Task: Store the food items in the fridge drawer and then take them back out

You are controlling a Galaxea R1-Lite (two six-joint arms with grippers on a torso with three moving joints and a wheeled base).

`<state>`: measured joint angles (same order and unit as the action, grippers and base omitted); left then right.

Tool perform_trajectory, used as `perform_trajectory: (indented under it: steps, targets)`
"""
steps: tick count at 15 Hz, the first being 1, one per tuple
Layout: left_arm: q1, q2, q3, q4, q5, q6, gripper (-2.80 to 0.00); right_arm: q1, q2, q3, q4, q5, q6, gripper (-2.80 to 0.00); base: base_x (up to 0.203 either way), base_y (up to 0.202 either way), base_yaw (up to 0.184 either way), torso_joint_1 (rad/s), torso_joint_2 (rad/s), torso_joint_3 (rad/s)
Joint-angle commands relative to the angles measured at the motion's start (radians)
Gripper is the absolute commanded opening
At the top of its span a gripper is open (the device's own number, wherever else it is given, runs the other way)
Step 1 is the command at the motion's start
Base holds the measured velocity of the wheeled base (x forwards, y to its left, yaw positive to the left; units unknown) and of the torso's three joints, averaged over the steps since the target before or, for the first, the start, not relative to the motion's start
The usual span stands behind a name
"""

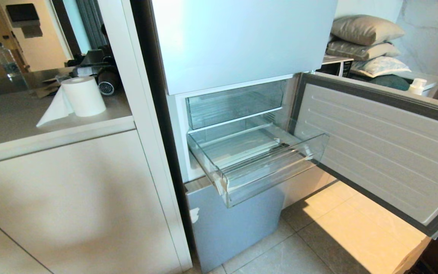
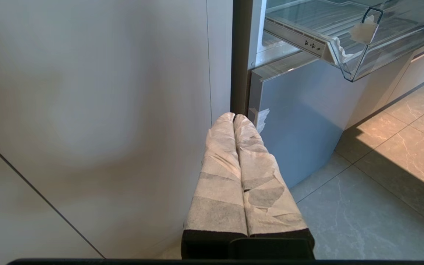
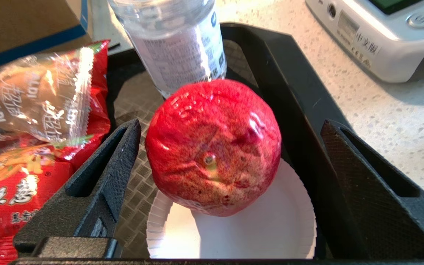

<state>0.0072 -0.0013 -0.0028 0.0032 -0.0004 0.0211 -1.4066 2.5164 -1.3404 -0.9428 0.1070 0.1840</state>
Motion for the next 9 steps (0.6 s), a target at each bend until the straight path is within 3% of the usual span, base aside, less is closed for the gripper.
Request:
perform_trajectory:
  steps: [1,3,4,9]
  targets:
    - [0.000,0.001,0.000,0.000,0.000,0.000,-2.80,0.000,0.008,-0.001,-0.005,0.003,0.002,0.00,0.000,0.000,0.000,0.000,0.00,0.000]
    - [0.000,0.001,0.000,0.000,0.000,0.000,-2.80,0.000,0.014,0.000,-0.005,0.003,0.002,0.00,0.000,0.000,0.000,0.000,0.00,0.000]
    - [0.000,0.001,0.000,0.000,0.000,0.000,-2.80,0.000,0.015,-0.002,-0.005,0.005,0.002,-2.80,0.000,0.000,0.000,0.000,0.00,0.000]
    - [0.000,0.001,0.001,0.000,0.000,0.000,-2.80,-0.002,0.010,-0.002,-0.005,0.006,0.002,-2.80,0.000,0.000,0.000,0.000,0.00,0.000]
